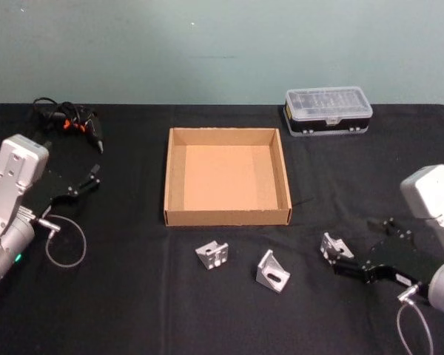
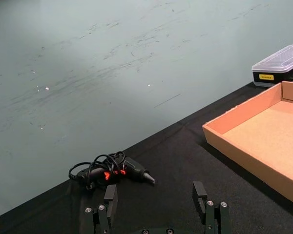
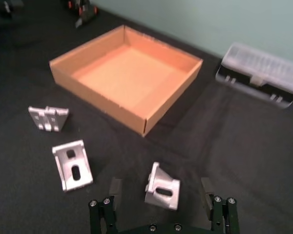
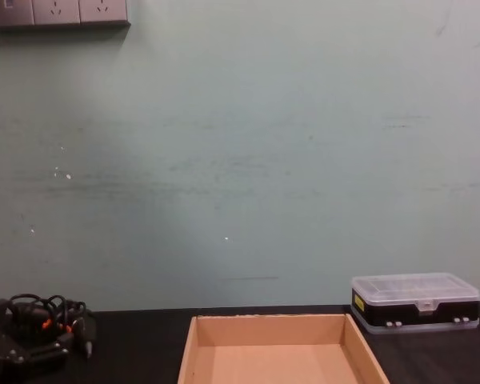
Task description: Use one hand to pick up the angle iron from the table and place it into the box.
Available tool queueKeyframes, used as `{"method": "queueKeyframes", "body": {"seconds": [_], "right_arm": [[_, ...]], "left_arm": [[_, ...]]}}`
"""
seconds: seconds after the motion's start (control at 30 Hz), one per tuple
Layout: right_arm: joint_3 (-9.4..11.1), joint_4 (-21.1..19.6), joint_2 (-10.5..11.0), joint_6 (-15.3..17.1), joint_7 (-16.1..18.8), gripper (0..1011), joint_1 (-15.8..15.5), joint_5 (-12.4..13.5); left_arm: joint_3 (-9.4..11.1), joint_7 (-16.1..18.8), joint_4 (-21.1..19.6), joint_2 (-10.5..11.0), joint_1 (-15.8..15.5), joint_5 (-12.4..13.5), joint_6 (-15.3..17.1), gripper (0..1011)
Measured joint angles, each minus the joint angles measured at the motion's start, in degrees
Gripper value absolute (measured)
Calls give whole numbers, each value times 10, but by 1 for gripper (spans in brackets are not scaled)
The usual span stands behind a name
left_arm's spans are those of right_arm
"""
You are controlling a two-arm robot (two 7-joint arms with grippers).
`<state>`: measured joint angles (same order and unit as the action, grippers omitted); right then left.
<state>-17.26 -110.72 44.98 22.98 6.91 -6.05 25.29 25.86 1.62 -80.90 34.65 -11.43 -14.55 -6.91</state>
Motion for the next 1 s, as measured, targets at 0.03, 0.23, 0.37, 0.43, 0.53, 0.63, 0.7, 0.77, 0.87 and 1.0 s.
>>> {"method": "queueKeyframes", "body": {"seconds": [0.03, 0.23, 0.37, 0.43, 0.53, 0.63, 0.7, 0.77, 0.87, 1.0], "right_arm": [[-3, 3, -4, 12, 1, 1003, 7, 0], [-24, 30, -33, 83, 3, 1003, 46, -3], [-32, 42, -51, 106, 1, 1003, 63, -10], [-33, 45, -56, 112, -1, 1003, 67, -13], [-34, 46, -67, 120, -6, 1003, 72, -20], [-32, 46, -73, 122, -9, 1003, 71, -25], [-31, 46, -76, 122, -10, 1003, 69, -27], [-28, 45, -79, 119, -11, 1003, 65, -30], [-28, 45, -79, 119, -11, 1003, 65, -30], [-28, 45, -78, 119, -11, 1003, 66, -30]], "left_arm": [[0, 0, 0, 0, 0, 0, 0, 1011], [0, 0, 0, 0, 0, 0, 0, 1011], [0, 0, 0, 0, 0, 0, 0, 1011], [0, 0, 0, 0, 0, 0, 0, 1011], [0, 0, 0, 0, 0, 0, 0, 1011], [0, 0, 0, 0, 0, 0, 0, 1011], [0, 0, 0, 0, 0, 0, 0, 1011], [0, 0, 0, 0, 0, 0, 0, 1011], [0, 0, 0, 0, 0, 0, 0, 1011], [0, 0, 0, 0, 0, 0, 0, 1011]]}}
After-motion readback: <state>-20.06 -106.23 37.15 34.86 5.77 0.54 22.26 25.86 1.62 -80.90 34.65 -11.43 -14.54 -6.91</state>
